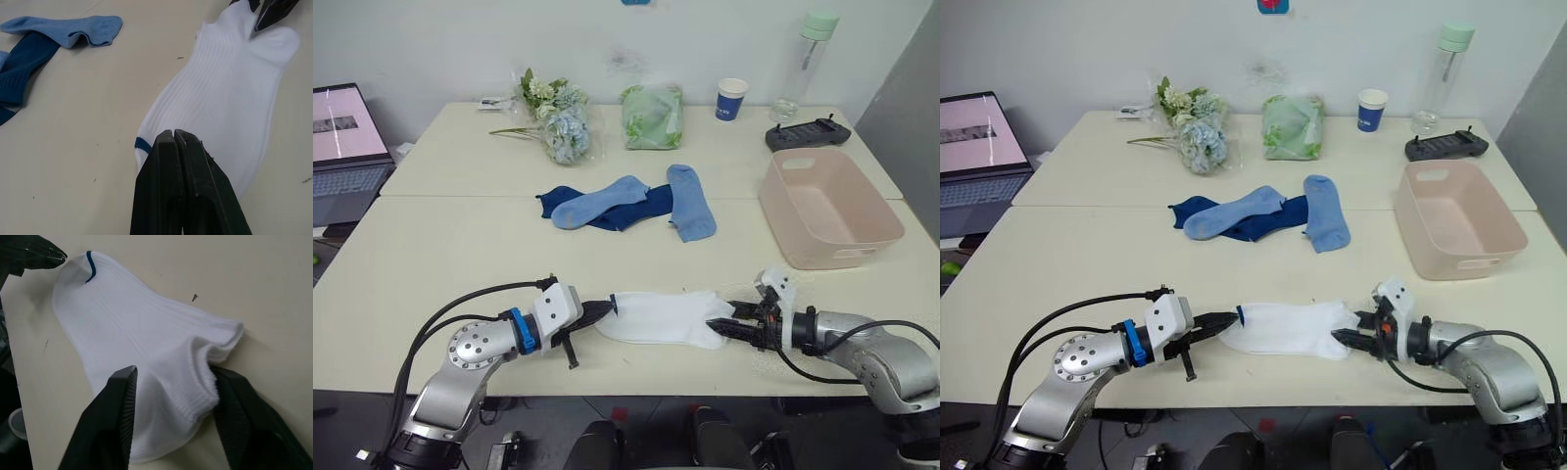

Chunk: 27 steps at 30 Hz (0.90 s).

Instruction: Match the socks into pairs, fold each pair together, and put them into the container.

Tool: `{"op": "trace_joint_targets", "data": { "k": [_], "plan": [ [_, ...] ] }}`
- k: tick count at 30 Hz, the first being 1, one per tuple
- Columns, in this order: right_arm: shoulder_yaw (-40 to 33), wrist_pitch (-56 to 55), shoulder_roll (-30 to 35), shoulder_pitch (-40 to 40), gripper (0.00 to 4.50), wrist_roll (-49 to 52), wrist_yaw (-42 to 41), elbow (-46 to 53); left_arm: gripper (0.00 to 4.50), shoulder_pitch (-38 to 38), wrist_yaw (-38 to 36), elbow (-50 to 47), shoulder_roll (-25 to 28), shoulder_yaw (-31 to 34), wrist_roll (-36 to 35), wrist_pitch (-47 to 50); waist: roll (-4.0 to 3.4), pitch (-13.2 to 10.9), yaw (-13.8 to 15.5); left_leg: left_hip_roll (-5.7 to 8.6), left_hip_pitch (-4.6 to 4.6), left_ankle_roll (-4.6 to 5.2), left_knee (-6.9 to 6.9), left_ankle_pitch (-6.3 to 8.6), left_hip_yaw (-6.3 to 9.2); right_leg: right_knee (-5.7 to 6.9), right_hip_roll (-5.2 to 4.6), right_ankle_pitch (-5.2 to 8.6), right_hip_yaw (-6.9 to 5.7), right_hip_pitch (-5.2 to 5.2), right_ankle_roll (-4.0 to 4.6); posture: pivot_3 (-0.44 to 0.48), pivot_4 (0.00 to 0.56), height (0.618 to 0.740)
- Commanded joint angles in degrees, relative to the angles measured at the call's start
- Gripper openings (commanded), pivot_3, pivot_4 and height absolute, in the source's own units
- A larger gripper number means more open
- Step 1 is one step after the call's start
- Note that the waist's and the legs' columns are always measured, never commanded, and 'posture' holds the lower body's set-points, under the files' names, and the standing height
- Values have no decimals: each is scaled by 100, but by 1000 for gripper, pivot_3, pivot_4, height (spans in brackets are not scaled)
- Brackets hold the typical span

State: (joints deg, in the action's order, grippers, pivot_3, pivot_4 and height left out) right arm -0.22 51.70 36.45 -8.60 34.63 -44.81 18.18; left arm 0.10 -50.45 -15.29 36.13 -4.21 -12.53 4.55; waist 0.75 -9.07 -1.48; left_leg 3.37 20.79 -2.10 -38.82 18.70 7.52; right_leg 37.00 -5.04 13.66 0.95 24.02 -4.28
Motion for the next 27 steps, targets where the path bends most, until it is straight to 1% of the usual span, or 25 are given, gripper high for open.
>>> {"op": "trace_joint_targets", "data": {
  "k": [1, 3, 4, 7, 10, 14, 16, 18, 21, 24, 27],
  "plan": [
    [-234, 231, 130, -283, 967, 226, -96, -140, 0, -121, 2, -185, -43, 32, -85, -40, 0, 0, 0, 0, 0, 0, 0, 0, 2, 0, 1, 0, -3, 0, 0, 0, 150, 740],
    [-205, 220, 212, -508, 290, 212, -230, -334, 0, -275, -21, -215, -103, -36, -160, 89, 0, 0, 0, 0, 1, 0, 0, 0, 1, -1, 1, 0, -3, -1, 0, 0, 150, 740],
    [-158, 140, 283, -634, 46, 146, -327, -449, 0, -361, -29, -229, -137, -70, -194, 168, 0, 0, -1, 1, 1, 0, 0, 0, 1, -2, 1, 0, -3, -1, 0, 0, 150, 740],
    [-3, -52, 440, -1215, 46, -40, -680, -993, 0, -665, -186, -280, -249, -259, -486, 656, 0, 0, -13, 3, 0, 0, -2, 0, -3, 0, 1, 0, -1, -1, 0, 0, 150, 740],
    [289, -246, 516, -1745, 46, -239, -1049, -1528, 0, -1186, -433, 45, -393, -704, -389, 893, 0, 0, -19, 0, 0, 0, -2, 0, -3, 1, 3, 0, -5, 0, 0, 0, 150, 740],
    [515, -409, 571, -1942, 46, -405, -1388, -1828, 0, -1685, -527, 511, -541, -1093, -88, 935, 2, 0, -18, 1, 3, 0, -2, -1, -2, -3, 2, 0, -6, 0, 0, 0, 150, 740],
    [554, -432, 577, -1968, 46, -432, -1523, -1900, 0, -1980, -469, 973, -686, -1338, 207, 825, 1, 0, -15, 3, 6, 0, -2, -1, -2, -3, 0, 0, -4, 3, 0, 0, 150, 740],
    [525, -471, 569, -1942, 46, -421, -1608, -1926, 0, -2113, -508, 1345, -768, -1544, 423, 759, 1, 0, -15, 5, 6, -1, -5, -1, -2, -1, -1, 0, -4, 2, 0, 0, 150, 740],
    [344, -156, 547, -1877, 46, -41, -1779, -1691, 0, -2118, -504, 1806, -927, -1820, 697, 635, 1, 0, -33, 3, 6, -1, -4, -1, -1, -1, 0, 0, -3, 4, 0, 0, 150, 740],
    [242, 112, 488, -1867, 46, 231, -1818, -1479, 0, -2114, -434, 2029, -1067, -1834, 808, 572, 0, 1, -18, 3, 5, -1, -5, -1, 2, 0, -1, 0, -5, 3, 0, 0, 150, 740],
    [-100, 855, 135, -2030, 46, 989, -1579, -1224, 0, -2075, -427, 2110, -1040, -1848, 941, 557, -1, 4, -19, 3, 2, -1, -7, -1, 3, 1, -2, 0, -2, 0, 0, 0, 150, 740]
  ]
}}
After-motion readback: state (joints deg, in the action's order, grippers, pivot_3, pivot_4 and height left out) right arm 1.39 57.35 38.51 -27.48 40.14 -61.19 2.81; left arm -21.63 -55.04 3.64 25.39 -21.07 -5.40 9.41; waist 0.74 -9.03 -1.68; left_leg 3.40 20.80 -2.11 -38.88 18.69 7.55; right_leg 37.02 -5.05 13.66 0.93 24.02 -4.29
